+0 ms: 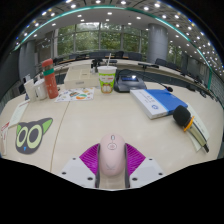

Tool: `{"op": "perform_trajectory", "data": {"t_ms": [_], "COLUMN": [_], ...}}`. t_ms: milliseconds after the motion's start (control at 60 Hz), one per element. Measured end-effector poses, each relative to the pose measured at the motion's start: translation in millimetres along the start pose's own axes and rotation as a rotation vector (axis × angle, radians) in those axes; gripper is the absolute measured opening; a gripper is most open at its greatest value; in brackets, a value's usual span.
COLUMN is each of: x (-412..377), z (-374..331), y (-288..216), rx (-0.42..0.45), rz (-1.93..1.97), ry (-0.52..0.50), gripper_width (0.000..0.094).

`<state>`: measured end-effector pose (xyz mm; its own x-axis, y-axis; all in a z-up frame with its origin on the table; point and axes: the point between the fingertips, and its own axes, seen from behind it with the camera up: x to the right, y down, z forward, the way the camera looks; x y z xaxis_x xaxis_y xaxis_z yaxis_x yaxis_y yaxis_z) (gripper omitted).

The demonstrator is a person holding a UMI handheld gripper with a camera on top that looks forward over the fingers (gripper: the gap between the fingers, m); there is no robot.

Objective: Arrange mouse

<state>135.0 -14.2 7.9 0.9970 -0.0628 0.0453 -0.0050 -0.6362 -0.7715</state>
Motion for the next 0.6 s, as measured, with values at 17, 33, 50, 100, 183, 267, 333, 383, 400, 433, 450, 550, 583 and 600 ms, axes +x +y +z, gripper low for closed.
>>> {"op": "perform_trajectory", "data": {"t_ms": [17,33,50,100,183,267,333,383,400,433,450,550,583,600], "x": [-1,-4,-6,-17,-49,-96,-140,-176,-188,-210,-223,-276,-291,-297], "z": [-4,-9,-13,-28,-56,-80,-87,-87,-85,-80,-78,-54,-45,-41], "y": [-6,-13,-19,-44,-91,-128,-141,-139,-137,-129,-125,-88,-75,-67], "rx": [0.012,0.024,0.035,0.079,0.156,0.223,0.228,0.224,0.216,0.199,0.189,0.119,0.096,0.089], "rz": [0.004,0.006,0.006,0.018,0.021,0.003,-0.021,-0.034,-0.041,-0.051,-0.057,-0.094,-0.102,-0.104], "ry": [0.003,0.002,-0.004,-0.009,-0.035,-0.072,-0.109,-0.142,-0.152,-0.168,-0.176,-0.205,-0.212,-0.215], "gripper_width": [0.0329,0.0328,0.0328,0.0328,0.0328,0.0327,0.0327,0.0327,0.0326,0.0327,0.0327,0.0326,0.0328,0.0326]}}
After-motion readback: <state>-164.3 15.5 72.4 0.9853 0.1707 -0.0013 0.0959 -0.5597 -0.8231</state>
